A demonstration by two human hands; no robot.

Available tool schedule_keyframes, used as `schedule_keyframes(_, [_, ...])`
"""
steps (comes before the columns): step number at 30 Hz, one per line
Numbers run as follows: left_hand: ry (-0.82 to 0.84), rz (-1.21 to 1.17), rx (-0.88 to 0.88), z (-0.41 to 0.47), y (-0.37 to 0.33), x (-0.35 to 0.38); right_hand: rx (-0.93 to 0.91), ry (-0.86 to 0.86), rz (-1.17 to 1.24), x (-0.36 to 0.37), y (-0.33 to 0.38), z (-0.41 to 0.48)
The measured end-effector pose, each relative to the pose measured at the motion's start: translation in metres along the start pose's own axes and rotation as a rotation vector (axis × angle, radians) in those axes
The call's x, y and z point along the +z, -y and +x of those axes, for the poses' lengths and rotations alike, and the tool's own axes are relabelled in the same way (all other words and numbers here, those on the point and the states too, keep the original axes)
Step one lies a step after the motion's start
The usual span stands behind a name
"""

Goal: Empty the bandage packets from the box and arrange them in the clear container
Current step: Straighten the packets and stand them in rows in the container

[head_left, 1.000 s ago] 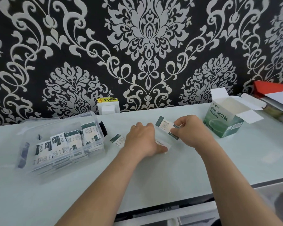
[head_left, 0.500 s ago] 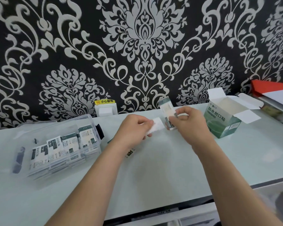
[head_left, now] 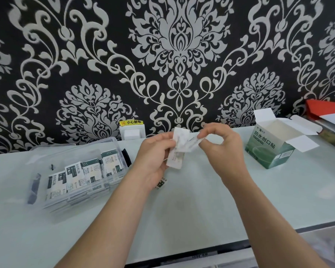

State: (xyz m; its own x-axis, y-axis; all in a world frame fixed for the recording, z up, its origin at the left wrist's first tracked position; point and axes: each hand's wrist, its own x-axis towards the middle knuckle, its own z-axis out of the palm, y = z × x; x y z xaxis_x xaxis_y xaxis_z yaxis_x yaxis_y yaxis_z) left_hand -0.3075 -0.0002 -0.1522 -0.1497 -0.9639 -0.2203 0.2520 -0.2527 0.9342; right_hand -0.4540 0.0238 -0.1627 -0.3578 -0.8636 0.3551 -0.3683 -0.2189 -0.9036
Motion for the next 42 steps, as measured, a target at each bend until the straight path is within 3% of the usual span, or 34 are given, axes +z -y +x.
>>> schedule_keyframes(4, [-0.047, -0.129, 0.099, -0.002, 0.001, 0.003, 0.479, 0.182, 0.53, -0.001, 0.007, 0.001])
schedule_keyframes(10, [-0.082, -0.144, 0.101, -0.005, -0.001, 0.004, 0.655, 0.218, 0.642, 0.007, 0.004, -0.001])
schedule_keyframes(14, [-0.079, -0.101, 0.089, -0.004, -0.003, 0.0, 0.62, 0.225, 0.603, 0.007, 0.005, -0.002])
schedule_keyframes(17, [-0.036, -0.106, -0.055, -0.005, -0.004, -0.001, 0.477, 0.182, 0.525, 0.006, 0.003, -0.001])
schedule_keyframes(21, [0.065, -0.051, -0.216, -0.007, -0.003, 0.0, 0.204, 0.17, 0.103, 0.004, 0.002, 0.001])
schedule_keyframes(23, [0.053, 0.08, -0.176, -0.008, 0.003, 0.001, 0.033, 0.173, -0.121, 0.007, 0.002, -0.001])
schedule_keyframes(25, [-0.014, 0.18, -0.08, -0.008, 0.012, 0.005, -0.06, 0.182, -0.194, 0.015, 0.003, -0.006])
schedule_keyframes(27, [-0.126, 0.134, 0.015, -0.007, 0.018, 0.008, 0.028, 0.161, -0.03, 0.023, 0.005, -0.01])
schedule_keyframes(30, [-0.242, 0.054, 0.127, -0.005, 0.02, 0.008, 0.488, 0.209, 0.533, 0.029, 0.018, -0.015])
schedule_keyframes(32, [-0.27, 0.293, 0.247, -0.005, 0.025, 0.008, 0.664, 0.368, 0.656, 0.03, 0.02, -0.017])
schedule_keyframes(34, [-0.233, 0.578, 0.414, -0.007, 0.028, 0.01, 0.688, 0.479, 0.652, 0.032, 0.016, -0.02])
schedule_keyframes(37, [-0.121, 0.972, 0.599, -0.01, 0.021, 0.004, 0.706, 0.35, 0.544, 0.03, 0.01, -0.014])
schedule_keyframes(39, [-0.022, 1.362, 0.526, -0.013, 0.015, -0.003, 0.712, 0.238, 0.54, 0.023, 0.007, -0.006])
schedule_keyframes(42, [0.142, 1.798, 0.109, -0.021, 0.014, -0.011, 0.726, 0.19, 0.461, 0.014, 0.005, -0.003])
